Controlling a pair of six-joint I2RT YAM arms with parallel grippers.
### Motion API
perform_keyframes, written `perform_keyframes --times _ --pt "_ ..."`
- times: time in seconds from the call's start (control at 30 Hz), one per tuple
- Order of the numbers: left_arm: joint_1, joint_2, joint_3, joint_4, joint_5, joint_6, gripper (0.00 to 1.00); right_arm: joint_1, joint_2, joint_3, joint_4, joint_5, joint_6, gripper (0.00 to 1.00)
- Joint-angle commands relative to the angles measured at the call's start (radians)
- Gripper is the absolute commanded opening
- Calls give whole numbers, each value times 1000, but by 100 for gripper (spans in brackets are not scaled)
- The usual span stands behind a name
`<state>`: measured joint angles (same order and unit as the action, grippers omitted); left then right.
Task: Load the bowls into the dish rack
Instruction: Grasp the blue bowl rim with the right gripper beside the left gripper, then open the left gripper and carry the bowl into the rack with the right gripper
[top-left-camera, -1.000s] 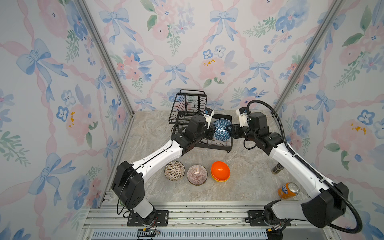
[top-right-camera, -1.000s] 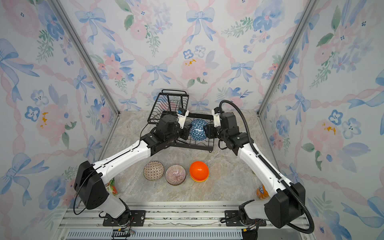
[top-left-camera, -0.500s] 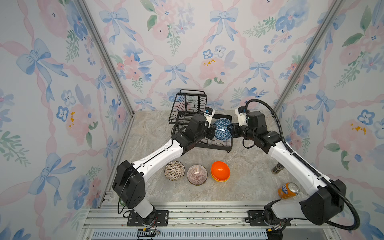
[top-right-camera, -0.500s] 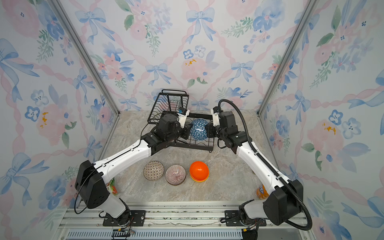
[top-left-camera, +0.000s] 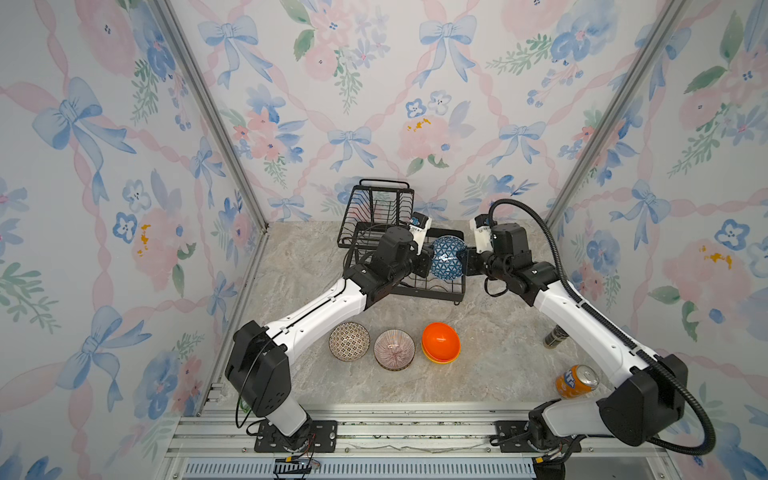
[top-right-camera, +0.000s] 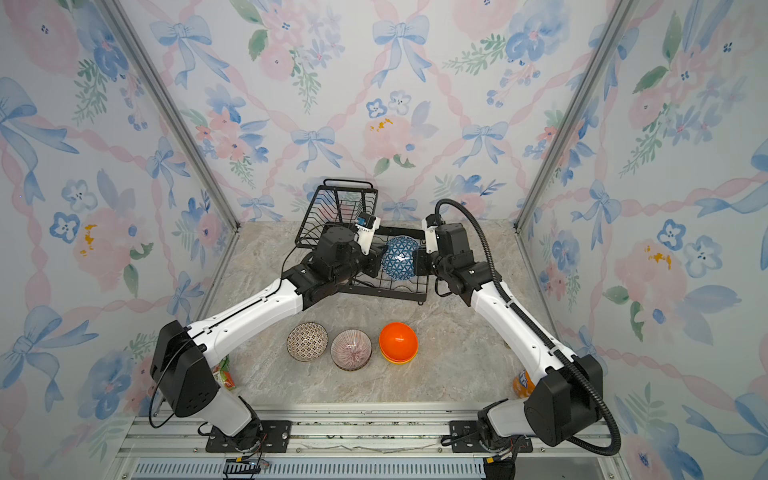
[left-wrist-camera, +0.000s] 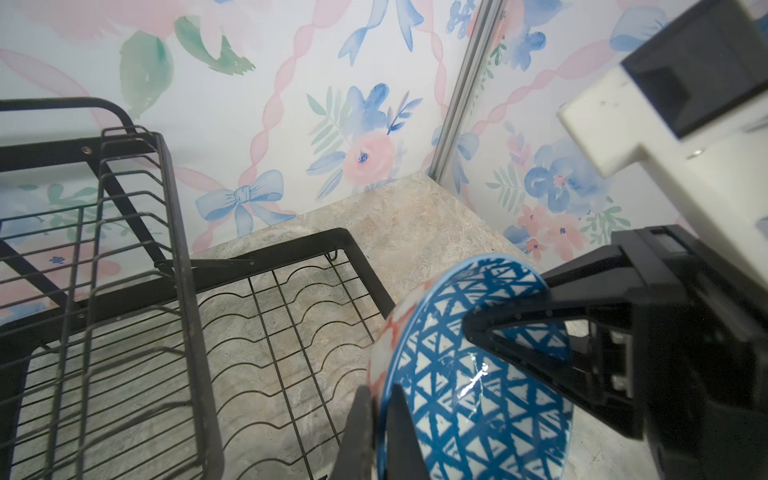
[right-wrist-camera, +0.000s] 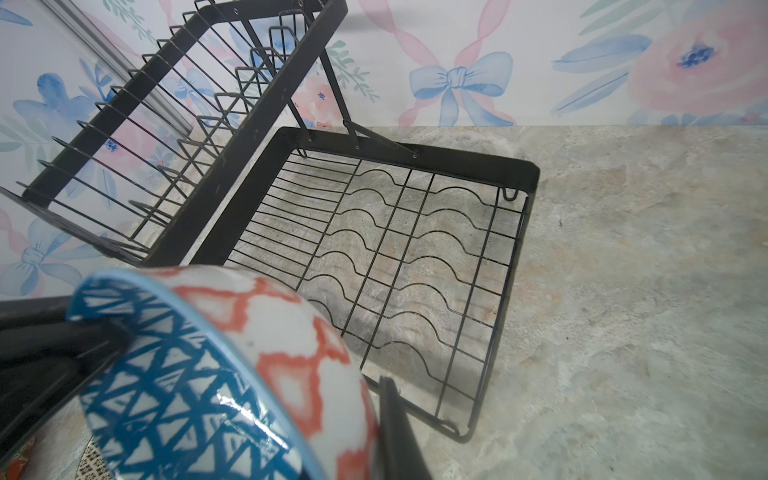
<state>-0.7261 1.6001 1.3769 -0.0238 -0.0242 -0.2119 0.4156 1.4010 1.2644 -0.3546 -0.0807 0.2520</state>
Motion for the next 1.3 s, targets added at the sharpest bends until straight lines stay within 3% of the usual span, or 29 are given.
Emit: perform_keyframes --times 0.0,0.03,0.07,0.1,0.13,0.23,0.53,0.77,1.13,1.27 --pt "2 -39 -9 35 40 67 3 6 -10 30 -8 -1 -73 0" --pt "2 -47 -6 16 35 80 19 5 -5 32 -7 6 -94 0" --pt "4 -56 0 -9 32 92 43 5 3 33 -5 14 -122 0" --pt "6 -65 3 -34 24 106 75 4 12 34 -2 25 -149 0" --pt "8 -75 5 -52 7 113 97 4 21 35 5 33 -170 0" --pt "20 -112 -4 -98 -44 121 98 2 52 36 40 69 -238 0" --pt "99 -253 -151 -131 -47 79 98 42 132 -2 234 252 -546 0" --pt "153 -341 -278 -147 -23 23 98 105 187 -90 522 411 -835 0" --pt "224 -395 -315 -218 -10 25 98 157 315 -175 966 466 -1228 0" --pt "241 -392 -316 -220 6 31 98 160 356 -194 1067 466 -1313 0"
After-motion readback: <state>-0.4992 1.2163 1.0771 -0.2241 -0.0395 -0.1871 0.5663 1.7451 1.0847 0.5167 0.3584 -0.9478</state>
